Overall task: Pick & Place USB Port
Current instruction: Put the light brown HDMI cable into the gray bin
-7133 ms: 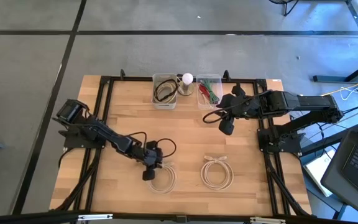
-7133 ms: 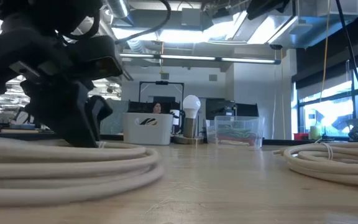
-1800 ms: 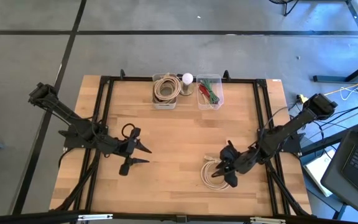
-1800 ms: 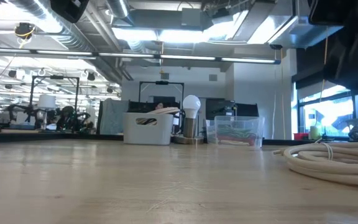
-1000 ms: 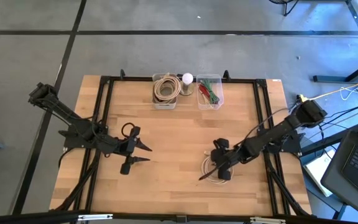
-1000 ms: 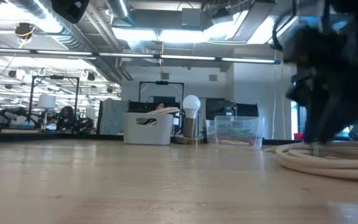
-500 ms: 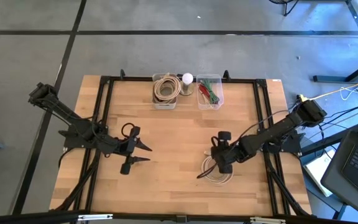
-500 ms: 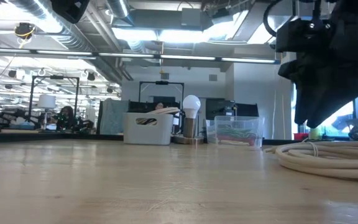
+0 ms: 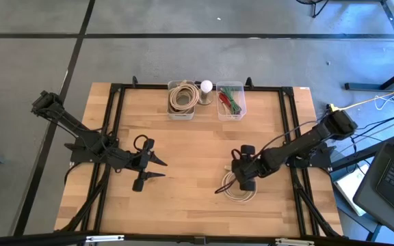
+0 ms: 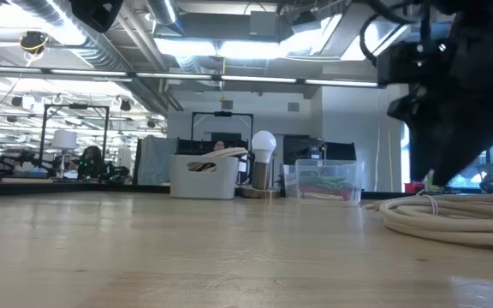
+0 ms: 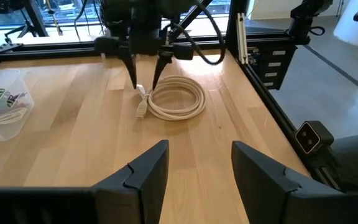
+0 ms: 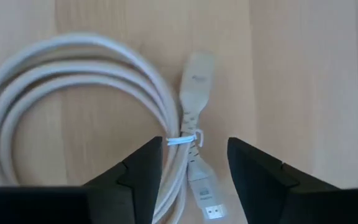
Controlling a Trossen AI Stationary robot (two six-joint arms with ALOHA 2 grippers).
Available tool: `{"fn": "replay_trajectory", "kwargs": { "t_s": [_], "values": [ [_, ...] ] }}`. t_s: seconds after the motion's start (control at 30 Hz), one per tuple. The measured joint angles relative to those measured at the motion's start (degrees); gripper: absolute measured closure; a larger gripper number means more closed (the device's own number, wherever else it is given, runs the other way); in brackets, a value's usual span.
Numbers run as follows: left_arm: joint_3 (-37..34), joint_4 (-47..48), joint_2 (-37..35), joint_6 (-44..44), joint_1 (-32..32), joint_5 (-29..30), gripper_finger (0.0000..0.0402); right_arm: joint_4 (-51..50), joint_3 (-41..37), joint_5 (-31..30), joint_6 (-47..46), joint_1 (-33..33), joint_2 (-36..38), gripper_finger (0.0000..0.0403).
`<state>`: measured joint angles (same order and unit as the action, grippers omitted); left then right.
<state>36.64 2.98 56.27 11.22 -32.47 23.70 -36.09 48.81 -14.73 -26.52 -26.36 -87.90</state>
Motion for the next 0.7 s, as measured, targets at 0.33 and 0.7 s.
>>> {"fn": "replay_trajectory", "kwargs": {
  "t_s": [0.33, 0.7],
  "values": [
    [0.00, 0.17, 0.00, 0.00, 0.00, -0.02, 0.0233, 2.19, 0.24, 2.10, 0.01, -0.06, -9.47, 0.0222],
    [0.00, 0.20, 0.00, 0.02, 0.00, 0.00, 0.0233, -3.00, 2.07, -8.21, -3.09, 0.03, -5.30, 0.0365]
  ]
}}
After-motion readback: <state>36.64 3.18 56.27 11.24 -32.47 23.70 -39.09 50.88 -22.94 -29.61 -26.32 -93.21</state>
